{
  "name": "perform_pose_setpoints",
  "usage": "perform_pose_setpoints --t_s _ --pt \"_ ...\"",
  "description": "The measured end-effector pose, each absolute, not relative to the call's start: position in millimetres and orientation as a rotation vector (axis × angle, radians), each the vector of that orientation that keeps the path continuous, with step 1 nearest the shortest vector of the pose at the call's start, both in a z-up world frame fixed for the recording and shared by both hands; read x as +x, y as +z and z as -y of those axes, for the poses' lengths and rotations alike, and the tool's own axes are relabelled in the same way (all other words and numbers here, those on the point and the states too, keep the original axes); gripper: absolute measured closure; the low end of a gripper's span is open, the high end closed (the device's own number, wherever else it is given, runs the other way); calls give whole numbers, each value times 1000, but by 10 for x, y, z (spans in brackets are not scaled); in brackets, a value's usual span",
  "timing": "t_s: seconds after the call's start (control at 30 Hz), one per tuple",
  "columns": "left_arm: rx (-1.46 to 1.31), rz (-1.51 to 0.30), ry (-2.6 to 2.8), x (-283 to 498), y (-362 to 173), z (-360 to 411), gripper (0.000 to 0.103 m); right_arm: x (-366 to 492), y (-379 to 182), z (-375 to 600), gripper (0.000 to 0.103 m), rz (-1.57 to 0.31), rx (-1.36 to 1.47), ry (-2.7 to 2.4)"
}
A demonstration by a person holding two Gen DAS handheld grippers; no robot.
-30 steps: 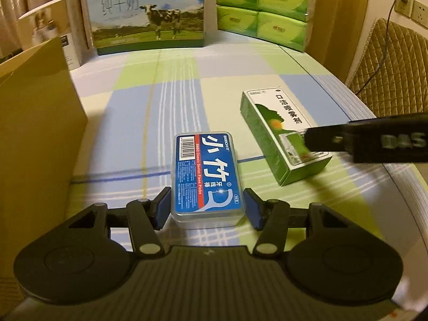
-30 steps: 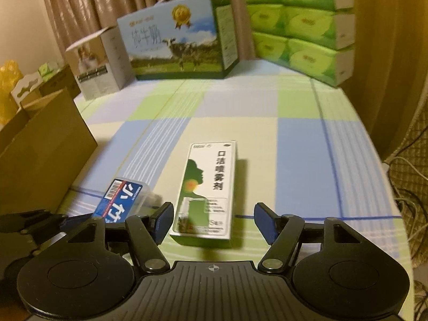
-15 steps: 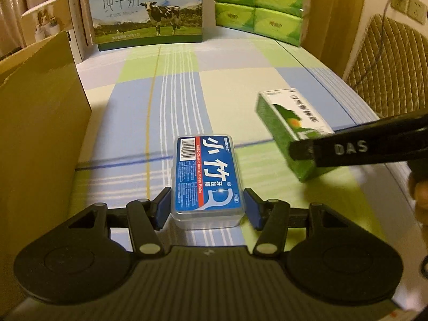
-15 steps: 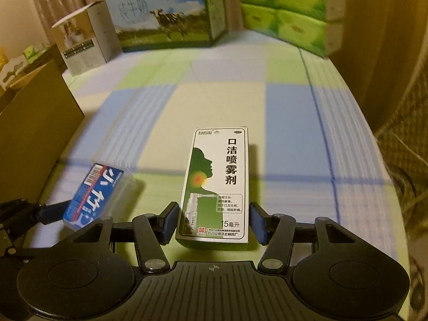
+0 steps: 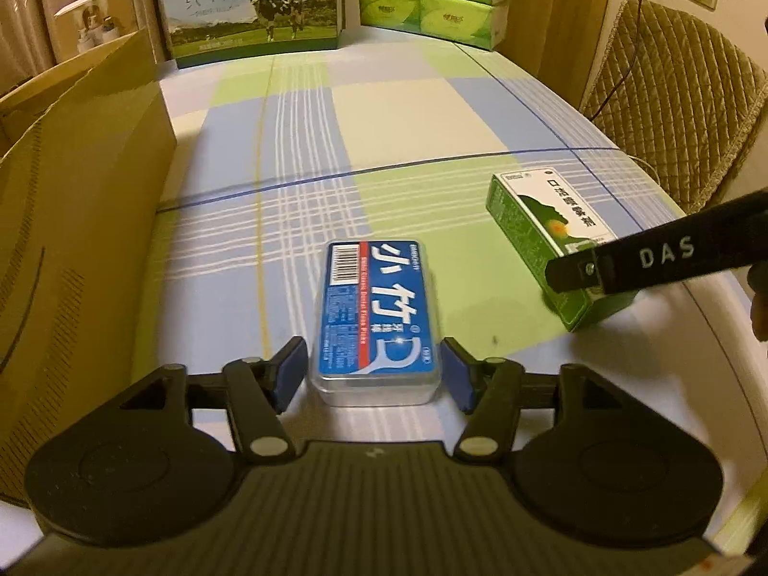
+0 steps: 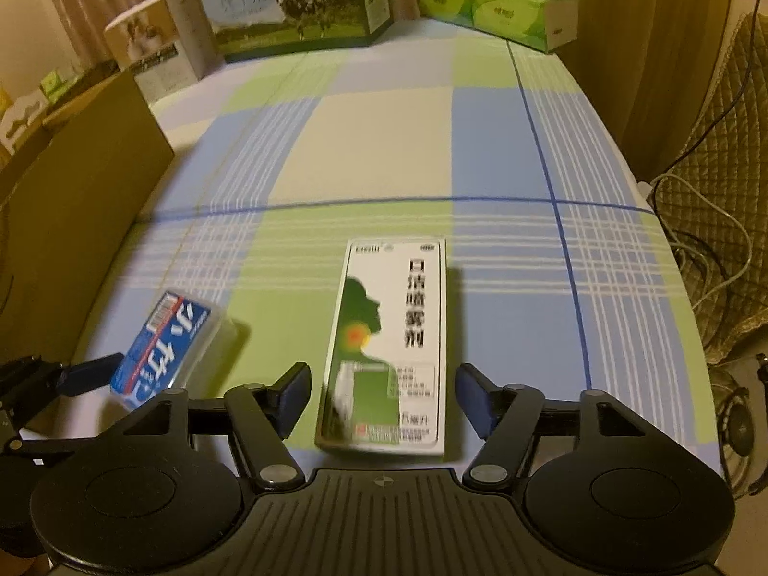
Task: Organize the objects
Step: 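Grasp the blue floss pick box with left gripper while right gripper grasps the green mouth spray box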
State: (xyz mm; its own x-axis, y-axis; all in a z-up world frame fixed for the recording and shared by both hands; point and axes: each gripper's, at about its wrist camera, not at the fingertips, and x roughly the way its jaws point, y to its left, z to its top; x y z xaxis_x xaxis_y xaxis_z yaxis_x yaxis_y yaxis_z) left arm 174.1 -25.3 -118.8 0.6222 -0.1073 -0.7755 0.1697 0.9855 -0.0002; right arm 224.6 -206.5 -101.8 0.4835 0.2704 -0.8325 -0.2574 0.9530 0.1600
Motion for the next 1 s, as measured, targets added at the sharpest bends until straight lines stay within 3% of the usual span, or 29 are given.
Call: perform_pose_setpoints --t_s 0.47,0.53,0.6,1.0 --pt "66 -893 -176 1943 -1187 229 47 2454 -1178 1888 39 -1024 -107 299" --pt "63 -897 -175 1974 -1198 231 47 2447 -1181 1879 40 -1021 -115 296" --pt "65 -906 -176 2000 -1215 241 51 2440 -1182 1876 49 -1016 -120 294" --pt "89 -897 -184 1831 -1021 274 52 2160 -904 1961 51 -941 -15 273"
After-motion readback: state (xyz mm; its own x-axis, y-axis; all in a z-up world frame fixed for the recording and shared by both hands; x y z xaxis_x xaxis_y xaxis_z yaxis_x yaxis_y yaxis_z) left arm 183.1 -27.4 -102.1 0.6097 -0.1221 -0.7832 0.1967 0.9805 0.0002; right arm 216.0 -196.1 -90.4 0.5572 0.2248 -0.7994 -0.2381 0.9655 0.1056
